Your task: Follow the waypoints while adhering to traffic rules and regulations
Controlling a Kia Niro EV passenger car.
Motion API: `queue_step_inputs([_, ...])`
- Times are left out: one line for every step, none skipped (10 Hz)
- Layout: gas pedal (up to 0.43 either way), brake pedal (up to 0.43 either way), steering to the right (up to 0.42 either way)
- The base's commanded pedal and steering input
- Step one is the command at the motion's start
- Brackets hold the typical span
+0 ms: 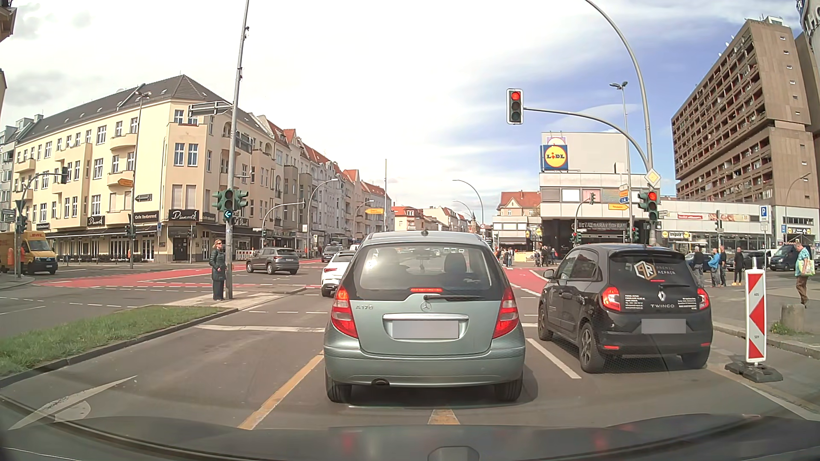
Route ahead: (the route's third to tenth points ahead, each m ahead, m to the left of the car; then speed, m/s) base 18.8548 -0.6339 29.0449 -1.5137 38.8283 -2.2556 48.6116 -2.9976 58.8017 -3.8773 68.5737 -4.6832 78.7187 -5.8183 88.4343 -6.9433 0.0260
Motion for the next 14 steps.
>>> queue_step_inputs([0.000, 0.378, -0.002])
queue_step_inputs([0.000, 0.402, -0.002])
queue_step_inputs([0.000, 0.402, -0.003])
queue_step_inputs([0.000, 0.402, -0.002])
queue_step_inputs([0.000, 0.402, -0.002])
queue_step_inputs([0.000, 0.396, -0.002])
queue_step_inputs([0.000, 0.396, -0.002])
queue_step_inputs([0.000, 0.396, -0.003])
queue_step_inputs([0.000, 0.396, -0.002])
queue_step_inputs([0.000, 0.396, -0.003])
queue_step_inputs([0.000, 0.396, -0.002])
queue_step_inputs([0.000, 0.396, -0.003])
queue_step_inputs([0.000, 0.396, -0.003])
queue_step_inputs([0.000, 0.396, -0.002])
